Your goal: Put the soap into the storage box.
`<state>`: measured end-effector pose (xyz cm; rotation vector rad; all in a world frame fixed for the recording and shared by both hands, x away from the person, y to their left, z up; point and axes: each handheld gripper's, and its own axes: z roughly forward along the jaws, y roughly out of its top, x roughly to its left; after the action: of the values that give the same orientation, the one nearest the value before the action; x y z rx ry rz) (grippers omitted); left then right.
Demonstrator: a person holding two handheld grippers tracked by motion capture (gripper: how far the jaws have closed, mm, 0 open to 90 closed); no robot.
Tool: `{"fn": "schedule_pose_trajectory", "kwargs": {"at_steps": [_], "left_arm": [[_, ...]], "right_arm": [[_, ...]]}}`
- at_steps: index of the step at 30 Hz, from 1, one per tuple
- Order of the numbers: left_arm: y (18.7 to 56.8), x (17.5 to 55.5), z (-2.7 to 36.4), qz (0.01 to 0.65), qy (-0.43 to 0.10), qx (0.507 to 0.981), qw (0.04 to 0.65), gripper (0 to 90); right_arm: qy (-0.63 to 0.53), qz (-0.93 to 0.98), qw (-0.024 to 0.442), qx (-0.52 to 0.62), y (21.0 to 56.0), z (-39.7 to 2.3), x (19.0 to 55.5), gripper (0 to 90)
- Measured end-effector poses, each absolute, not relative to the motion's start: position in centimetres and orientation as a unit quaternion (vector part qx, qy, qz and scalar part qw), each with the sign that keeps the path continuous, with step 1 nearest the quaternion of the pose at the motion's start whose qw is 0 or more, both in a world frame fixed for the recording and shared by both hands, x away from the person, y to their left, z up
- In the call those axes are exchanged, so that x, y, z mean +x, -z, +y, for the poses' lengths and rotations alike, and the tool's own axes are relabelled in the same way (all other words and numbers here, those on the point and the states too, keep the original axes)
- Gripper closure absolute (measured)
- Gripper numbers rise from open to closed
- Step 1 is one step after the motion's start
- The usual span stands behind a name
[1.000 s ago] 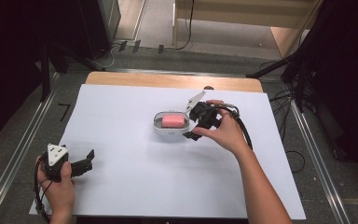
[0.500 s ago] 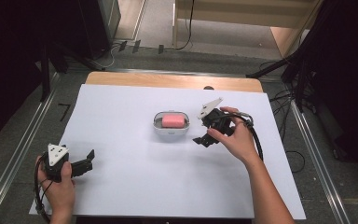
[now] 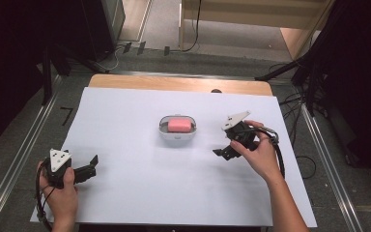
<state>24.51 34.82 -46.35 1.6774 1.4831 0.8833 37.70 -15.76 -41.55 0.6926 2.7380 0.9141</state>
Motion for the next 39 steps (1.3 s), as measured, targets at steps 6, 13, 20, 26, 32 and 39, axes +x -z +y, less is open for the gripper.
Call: {"fn": "schedule_pose_trajectory", "kwargs": {"at_steps": [6,13,20,26,32,39], "left_arm": [[46.4,24.5,34.8,0.574,-0.343,0.651,0.359,0.8],[46.4,24.5,34.8,0.574,-0.344,0.651,0.358,0.8],[46.4,24.5,34.7,0.574,-0.344,0.651,0.359,0.8],[46.4,24.5,34.7,0.574,-0.345,0.652,0.357,0.8],[46.4,24.5,34.6,0.574,-0.346,0.652,0.355,0.8],[46.4,24.5,34.6,0.571,-0.348,0.653,0.355,0.8]], "right_arm": [[-0.315,0.909,0.081,0.260,42.4,-17.6,36.9,10.2],[-0.324,0.899,0.084,0.283,43.2,-19.8,36.1,10.9],[-0.331,0.890,0.085,0.301,43.8,-21.9,35.2,11.6],[-0.331,0.885,0.087,0.315,44.3,-23.6,34.1,12.3],[-0.343,0.875,0.085,0.331,45.0,-25.4,33.1,12.8],[-0.359,0.861,0.096,0.349,45.8,-27.2,31.8,12.9]]}}
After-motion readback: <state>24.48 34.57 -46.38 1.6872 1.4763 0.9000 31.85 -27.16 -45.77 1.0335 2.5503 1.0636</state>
